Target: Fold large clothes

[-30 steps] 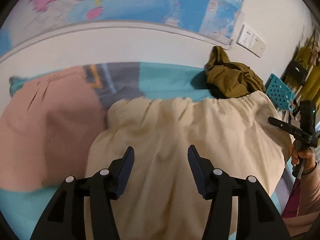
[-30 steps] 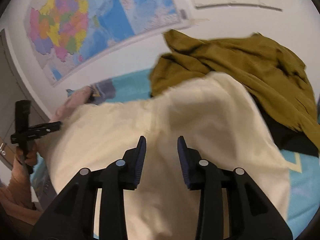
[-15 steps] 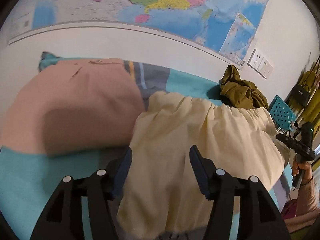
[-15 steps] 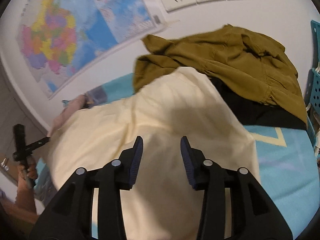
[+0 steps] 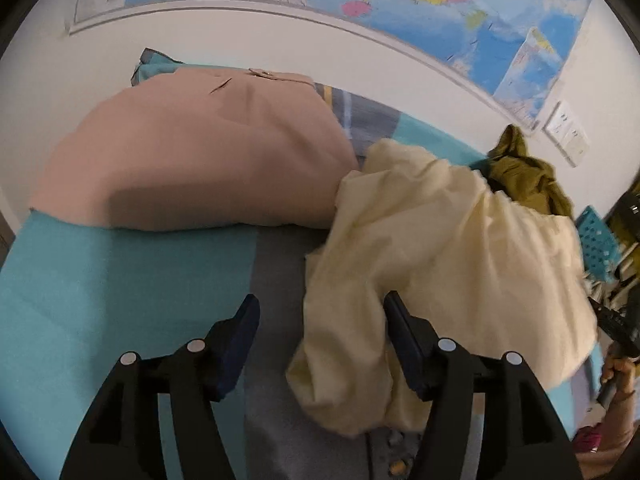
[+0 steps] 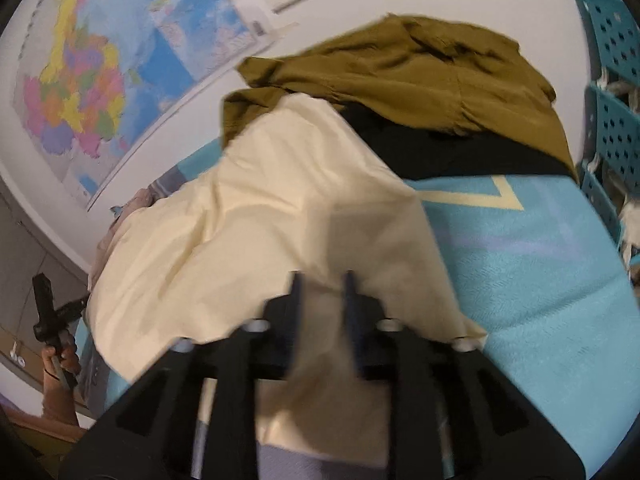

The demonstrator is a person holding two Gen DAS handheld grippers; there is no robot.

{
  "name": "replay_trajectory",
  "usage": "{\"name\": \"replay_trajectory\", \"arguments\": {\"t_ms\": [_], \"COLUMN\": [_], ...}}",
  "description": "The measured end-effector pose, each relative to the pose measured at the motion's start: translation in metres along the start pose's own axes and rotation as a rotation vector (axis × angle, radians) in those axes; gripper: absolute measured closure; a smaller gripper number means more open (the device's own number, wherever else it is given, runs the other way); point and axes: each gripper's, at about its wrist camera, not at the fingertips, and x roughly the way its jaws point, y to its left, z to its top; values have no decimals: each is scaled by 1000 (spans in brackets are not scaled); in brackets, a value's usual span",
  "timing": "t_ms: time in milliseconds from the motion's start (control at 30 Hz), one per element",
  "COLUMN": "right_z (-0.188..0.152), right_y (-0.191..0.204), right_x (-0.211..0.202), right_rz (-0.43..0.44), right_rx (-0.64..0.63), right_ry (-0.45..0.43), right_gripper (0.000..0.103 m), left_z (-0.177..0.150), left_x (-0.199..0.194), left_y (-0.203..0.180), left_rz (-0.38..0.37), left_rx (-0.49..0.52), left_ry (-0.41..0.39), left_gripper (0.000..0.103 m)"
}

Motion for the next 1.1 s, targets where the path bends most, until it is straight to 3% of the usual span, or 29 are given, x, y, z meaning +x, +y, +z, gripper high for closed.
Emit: {"name": "replay_trajectory", "arguments": {"t_ms": [200,367,533,733,833,1000,1100], "right_z": [-7,-20,-33,-34,-35,-38,-38], "right_y": [33,65,50,48,46,42,41], "right_x": [-25,-15,22,20,21,21,21], "right_rz": [69,100,88,106,115,131,140], "right_rx": [-85,-198,-136,-99,-93,-70,-62], "right_ry": [-36,-6,81,76,70,57,55], "right_gripper": [58,57,61,56,54,53,53], "left_z": [-19,-39,-55,-59,-54,-39,-30], "left_x": [-27,-31,-26,-14,-2,18,28], "left_y": [6,5,-4,-25,-35,-52,-57], "left_rz": [-35,-75,-166,-288,-320,-388,-388], "left_rx": [-57,-74,-97,-118,-122,-157,-173], "left_ry": [-4,40,96,134,140,132,113], "left_gripper": [40,40,40,36,30,10,7]}}
